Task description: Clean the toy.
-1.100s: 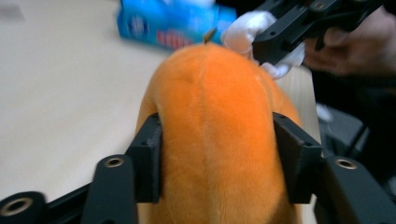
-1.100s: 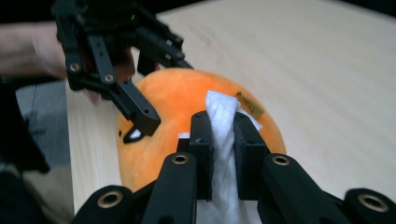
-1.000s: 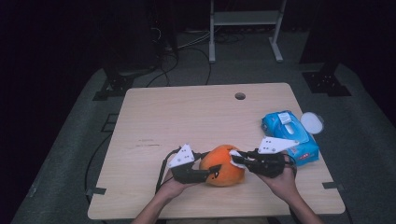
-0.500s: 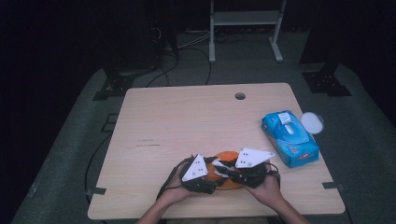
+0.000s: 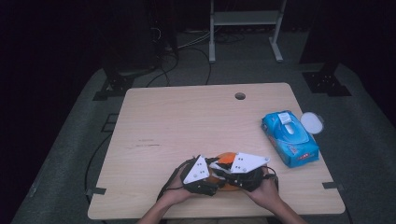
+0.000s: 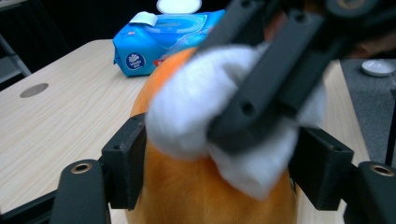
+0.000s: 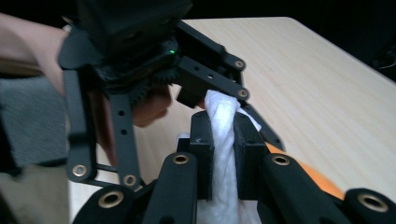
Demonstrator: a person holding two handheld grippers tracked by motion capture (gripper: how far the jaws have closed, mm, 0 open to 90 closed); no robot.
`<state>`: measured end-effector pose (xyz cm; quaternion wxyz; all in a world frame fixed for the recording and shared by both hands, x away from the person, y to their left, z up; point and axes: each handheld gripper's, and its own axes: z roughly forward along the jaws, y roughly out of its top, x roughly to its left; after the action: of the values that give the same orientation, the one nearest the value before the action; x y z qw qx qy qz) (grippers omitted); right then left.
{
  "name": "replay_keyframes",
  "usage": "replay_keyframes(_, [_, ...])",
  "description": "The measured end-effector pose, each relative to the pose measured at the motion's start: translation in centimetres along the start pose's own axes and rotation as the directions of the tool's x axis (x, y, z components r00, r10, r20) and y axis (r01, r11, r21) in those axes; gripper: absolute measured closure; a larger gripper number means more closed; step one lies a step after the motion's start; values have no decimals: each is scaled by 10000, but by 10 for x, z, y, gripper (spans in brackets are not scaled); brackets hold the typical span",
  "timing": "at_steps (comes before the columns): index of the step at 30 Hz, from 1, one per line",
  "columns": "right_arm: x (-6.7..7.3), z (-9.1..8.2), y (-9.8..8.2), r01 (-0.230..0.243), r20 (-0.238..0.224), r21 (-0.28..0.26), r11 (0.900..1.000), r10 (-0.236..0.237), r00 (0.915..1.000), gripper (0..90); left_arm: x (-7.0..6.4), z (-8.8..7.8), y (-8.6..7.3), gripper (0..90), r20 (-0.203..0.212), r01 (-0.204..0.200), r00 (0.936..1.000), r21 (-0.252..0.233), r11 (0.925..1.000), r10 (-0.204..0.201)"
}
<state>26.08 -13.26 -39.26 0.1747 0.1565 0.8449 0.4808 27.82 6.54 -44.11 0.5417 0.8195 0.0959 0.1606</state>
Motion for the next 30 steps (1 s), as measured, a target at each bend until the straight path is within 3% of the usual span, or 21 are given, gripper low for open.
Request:
replay_keyframes(3, [-17,-14,-6,-443,681,-138,9989,452,9967,800,4,0,-3,293,62,302,9995,-57,9995,-301])
replay_keyframes(5, [-26,-21,-11,-746,866,-158,9971,757,9934,800,5,1,-3,280,110,523,9986,-122,9986,-521])
replay_keyframes(8, [-26,-20,-13,-1106,654,-241,9936,1119,9916,801,0,4,0,274,53,377,9993,-37,9993,-377])
replay_keyframes(10, [-15,-11,-9,-933,138,-334,9951,938,9955,799,-2,4,1,273,73,305,9995,34,9995,-305])
replay_keyframes(13, [0,2,-3,-275,66,10,9996,275,9996,799,-2,3,-1,277,102,353,9993,91,9993,-354])
replay_keyframes(17, [-16,-8,-6,-521,457,-88,9986,524,9976,801,3,1,-4,306,69,355,9993,219,9991,-357])
replay_keyframes(22, [-41,-30,-24,-1520,936,-231,9881,1535,9837,802,14,-5,-13,310,200,773,9967,437,9960,-783])
replay_keyframes(26, [-46,-32,-31,-1811,829,-180,9833,1819,9798,802,18,-8,-15,293,329,1099,9932,445,9929,-1114])
replay_keyframes(28, [-42,-28,-28,-1713,815,-180,9851,1722,9817,802,18,-6,-11,220,405,1032,9936,460,9936,-1051])
replay_keyframes(30, [-36,-23,-26,-1603,663,-206,9868,1614,9847,801,19,-7,-8,174,386,1107,9930,151,9937,-1112])
